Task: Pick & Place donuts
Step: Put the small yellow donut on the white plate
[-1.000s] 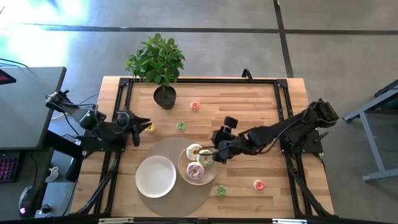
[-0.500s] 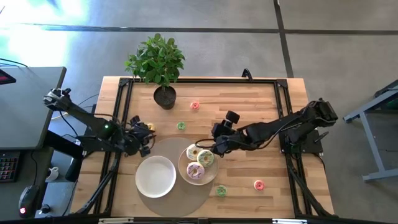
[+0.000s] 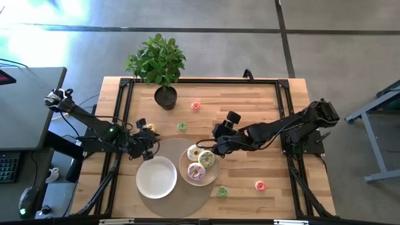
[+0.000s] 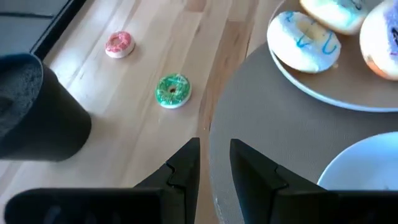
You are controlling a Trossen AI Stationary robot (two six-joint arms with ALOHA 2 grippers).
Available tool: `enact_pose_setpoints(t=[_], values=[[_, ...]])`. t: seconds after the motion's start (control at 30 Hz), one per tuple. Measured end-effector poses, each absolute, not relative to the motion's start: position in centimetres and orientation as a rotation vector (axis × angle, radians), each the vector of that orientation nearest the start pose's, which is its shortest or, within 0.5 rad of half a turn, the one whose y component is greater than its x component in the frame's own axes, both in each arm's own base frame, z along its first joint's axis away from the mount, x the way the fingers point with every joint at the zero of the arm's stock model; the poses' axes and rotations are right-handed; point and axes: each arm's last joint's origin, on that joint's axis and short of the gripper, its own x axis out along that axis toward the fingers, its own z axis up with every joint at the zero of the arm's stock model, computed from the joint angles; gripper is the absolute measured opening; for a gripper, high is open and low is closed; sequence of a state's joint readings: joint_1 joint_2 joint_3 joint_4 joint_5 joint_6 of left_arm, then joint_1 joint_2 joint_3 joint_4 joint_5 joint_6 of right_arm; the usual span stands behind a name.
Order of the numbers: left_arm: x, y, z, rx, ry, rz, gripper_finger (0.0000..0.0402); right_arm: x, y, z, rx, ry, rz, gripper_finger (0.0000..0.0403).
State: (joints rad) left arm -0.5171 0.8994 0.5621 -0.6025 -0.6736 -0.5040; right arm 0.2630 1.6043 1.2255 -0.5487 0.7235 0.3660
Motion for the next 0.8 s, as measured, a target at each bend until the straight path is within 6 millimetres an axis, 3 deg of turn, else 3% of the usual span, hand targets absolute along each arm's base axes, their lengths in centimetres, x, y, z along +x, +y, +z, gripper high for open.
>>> enact_pose_setpoints(t=[0.17, 0.33, 0.53, 0.8], values=[[14.6, -6.2, 20.9, 0.048, 0.734, 0.371, 0.0088, 32.6, 6.8, 26.1, -0.1, 0.721, -0.564, 0.0139], [13.9, -5.4, 20.5, 0.032, 0.767, 0.5, 0.0129, 32.7, 6.8, 26.2, -0.093, 0.709, -0.564, 0.0139], [13.8, -3.0, 20.0, -0.084, 0.88, 0.639, 0.0192, 32.7, 6.8, 26.2, -0.092, 0.706, -0.563, 0.0139], [15.5, -0.1, 18.8, -0.313, 0.981, 0.759, 0.0201, 32.9, 6.9, 26.3, -0.082, 0.69, -0.561, 0.0139]])
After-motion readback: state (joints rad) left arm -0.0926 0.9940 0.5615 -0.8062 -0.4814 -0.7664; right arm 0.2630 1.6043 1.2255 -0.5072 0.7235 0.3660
